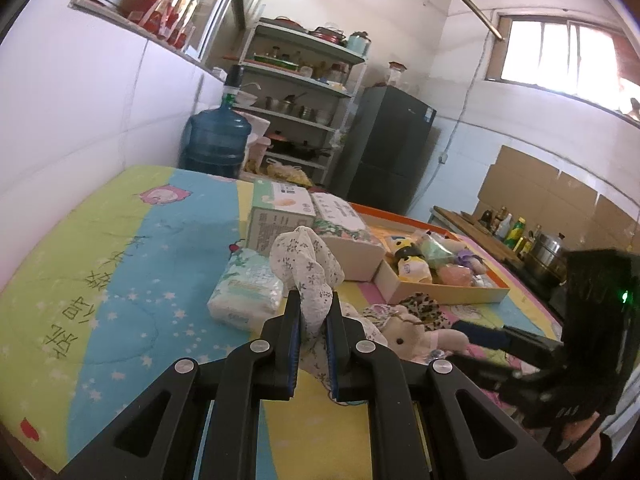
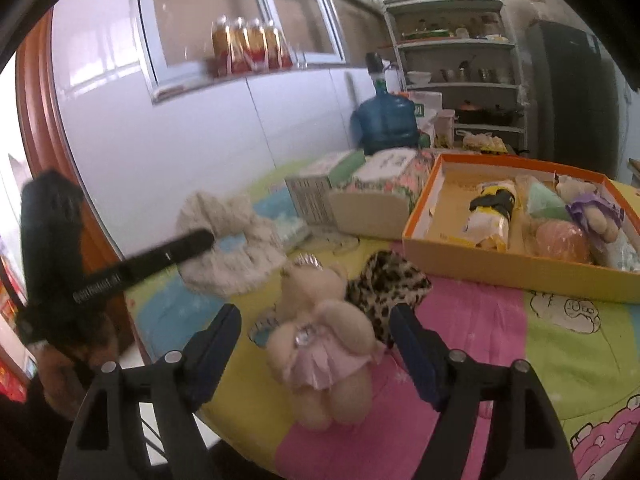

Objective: Organize soft objects
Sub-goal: 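Lift the pink-dressed bear with the right tool while the left tool lifts the scrunchie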

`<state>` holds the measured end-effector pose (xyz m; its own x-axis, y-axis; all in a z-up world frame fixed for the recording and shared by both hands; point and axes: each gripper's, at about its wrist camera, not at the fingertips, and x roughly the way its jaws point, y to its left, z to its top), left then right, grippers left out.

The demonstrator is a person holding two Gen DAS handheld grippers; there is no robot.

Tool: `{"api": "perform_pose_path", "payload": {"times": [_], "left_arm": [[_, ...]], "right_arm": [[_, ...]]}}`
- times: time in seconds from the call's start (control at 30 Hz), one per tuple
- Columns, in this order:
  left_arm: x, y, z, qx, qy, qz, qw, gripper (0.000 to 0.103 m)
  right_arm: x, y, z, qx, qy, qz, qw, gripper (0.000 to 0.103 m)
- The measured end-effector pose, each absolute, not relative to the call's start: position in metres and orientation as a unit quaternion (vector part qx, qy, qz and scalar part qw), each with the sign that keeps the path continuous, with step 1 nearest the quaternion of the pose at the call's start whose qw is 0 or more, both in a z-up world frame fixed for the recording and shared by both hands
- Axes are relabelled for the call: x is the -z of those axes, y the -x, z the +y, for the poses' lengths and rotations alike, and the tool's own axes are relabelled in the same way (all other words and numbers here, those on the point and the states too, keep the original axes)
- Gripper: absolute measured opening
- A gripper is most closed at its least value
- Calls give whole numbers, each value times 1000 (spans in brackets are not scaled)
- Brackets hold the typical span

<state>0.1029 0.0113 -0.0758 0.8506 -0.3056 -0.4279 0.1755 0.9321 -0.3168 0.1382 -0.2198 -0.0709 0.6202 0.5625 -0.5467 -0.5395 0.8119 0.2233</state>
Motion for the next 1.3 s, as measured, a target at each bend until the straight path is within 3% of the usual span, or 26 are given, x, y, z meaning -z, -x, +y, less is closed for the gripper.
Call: {"api": "perform_pose_path", "payload": {"times": [0.23,0.3,0.37,0.63,0.7,0.77,1.3], "left_arm": [[81,-106,13,125,141,250,950,11],[82,-106,13,126,142,252,949,11],[83,-107,14,127,145,253,948,11],[87,-108,16,129,150,259,945,11],[88,-108,16,128,150,259,946,11],[88,-109,17,127,151,259,946,11],[63,-106,2,159,142,232,949,11]], "right_arm": [[76,-127,-209,-288,38,299,909,75],[74,-124,-205,-282,54,295,911,62],[75,-121,-199,-274,79,295,912,56],[91,-115,-186,-255,127,305,909,54],[88,-115,-192,-257,102,298,914,44],[83,-115,-200,-260,74,289,918,42],[40,-103,-265,-240,-23,213,947,41]]}}
